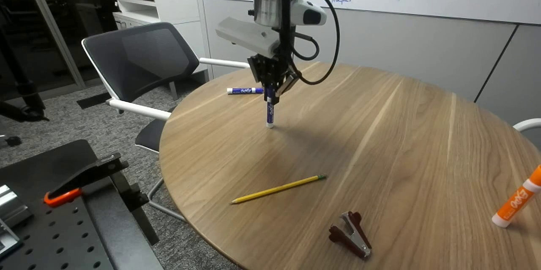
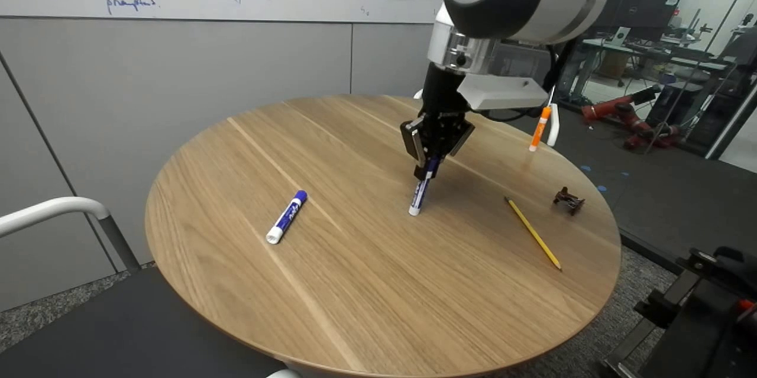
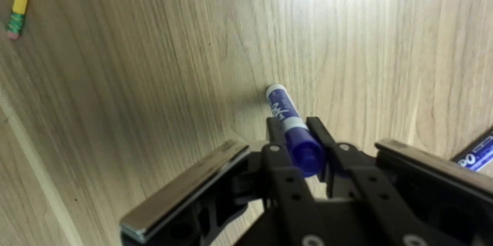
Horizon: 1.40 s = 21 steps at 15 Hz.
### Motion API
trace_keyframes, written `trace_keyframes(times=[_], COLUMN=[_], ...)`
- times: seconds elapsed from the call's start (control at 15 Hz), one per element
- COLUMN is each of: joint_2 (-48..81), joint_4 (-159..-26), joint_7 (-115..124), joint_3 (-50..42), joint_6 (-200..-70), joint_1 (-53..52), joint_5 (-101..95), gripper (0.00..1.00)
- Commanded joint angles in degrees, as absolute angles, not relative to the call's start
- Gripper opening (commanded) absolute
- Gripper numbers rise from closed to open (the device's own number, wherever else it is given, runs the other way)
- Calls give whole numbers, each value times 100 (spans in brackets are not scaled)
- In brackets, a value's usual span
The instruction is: Move the marker
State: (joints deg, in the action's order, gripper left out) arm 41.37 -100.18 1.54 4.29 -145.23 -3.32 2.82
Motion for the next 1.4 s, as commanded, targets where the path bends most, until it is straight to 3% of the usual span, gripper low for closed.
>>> trace_keyframes(times=[0.0,0.27,0.67,0.73,0.87,1.13,1.33], joint_2=[3368,2875,2663,2659,2659,2611,2375], joint_4=[-11435,-12317,-12636,-12644,-12652,-12675,-12563], joint_7=[195,269,335,355,387,512,395], joint_3=[382,349,280,267,242,138,204], joint_6=[-15130,-15428,-15338,-15324,-15300,-15075,-14020], joint_1=[-469,-568,-586,-588,-592,-686,-596], joint_5=[209,154,118,119,108,-30,-129], gripper=[5,5,5,45,51,81,99])
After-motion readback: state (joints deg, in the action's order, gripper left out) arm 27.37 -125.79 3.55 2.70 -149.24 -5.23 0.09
